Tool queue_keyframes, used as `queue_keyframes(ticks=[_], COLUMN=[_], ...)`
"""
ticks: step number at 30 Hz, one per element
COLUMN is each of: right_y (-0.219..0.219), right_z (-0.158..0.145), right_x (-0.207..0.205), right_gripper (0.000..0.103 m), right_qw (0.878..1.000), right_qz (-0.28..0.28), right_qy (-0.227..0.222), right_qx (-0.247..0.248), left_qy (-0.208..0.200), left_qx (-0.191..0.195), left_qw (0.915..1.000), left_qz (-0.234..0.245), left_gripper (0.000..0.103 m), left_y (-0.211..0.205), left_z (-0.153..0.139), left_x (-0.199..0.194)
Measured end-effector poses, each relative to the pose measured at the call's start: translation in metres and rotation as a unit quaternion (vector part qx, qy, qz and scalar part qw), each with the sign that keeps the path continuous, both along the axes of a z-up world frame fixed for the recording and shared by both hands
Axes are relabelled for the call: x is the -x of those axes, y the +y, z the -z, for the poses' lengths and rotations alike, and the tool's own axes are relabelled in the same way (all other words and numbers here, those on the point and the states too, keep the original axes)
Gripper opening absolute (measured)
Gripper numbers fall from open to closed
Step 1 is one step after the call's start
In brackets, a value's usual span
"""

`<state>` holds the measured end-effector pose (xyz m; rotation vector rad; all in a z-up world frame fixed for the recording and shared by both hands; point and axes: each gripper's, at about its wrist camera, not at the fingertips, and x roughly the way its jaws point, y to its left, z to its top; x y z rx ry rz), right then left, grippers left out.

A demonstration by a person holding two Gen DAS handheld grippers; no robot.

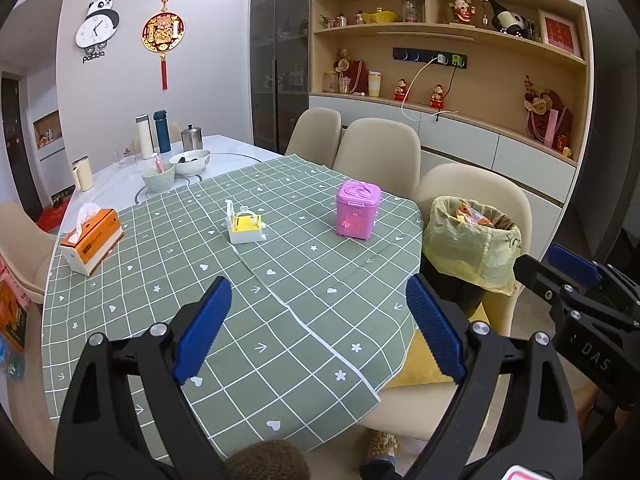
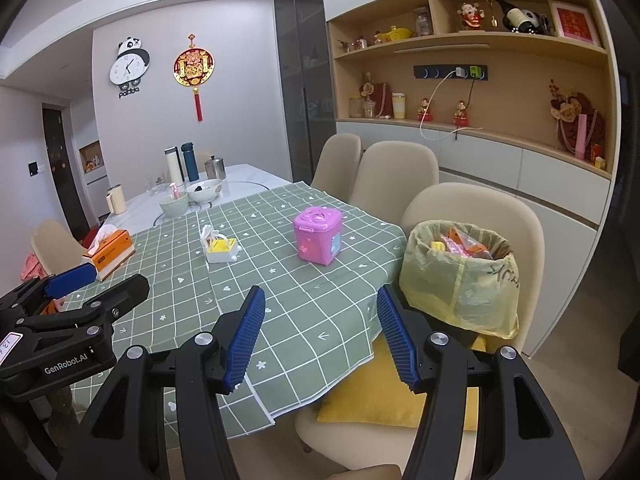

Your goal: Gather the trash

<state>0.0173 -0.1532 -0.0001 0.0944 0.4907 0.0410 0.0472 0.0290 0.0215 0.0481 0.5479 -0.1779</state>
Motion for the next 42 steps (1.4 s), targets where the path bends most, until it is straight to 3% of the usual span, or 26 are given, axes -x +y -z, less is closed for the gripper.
queue_keyframes(ticks=[42], right_y=[-0.005], right_z=[0.004], right_x=[-0.011], right_gripper=[0.055], right_qw=[1.000], right_qz=[0.010], right_qy=[0.010], right_qx=[-0.001], left_qy=[0.009], left_qx=[0.003], left_qw=[0.9999], left_qz=[0.004], left_gripper=[0.085], left_y=[0.001], left_z=[0.004], left_x=[-0.007])
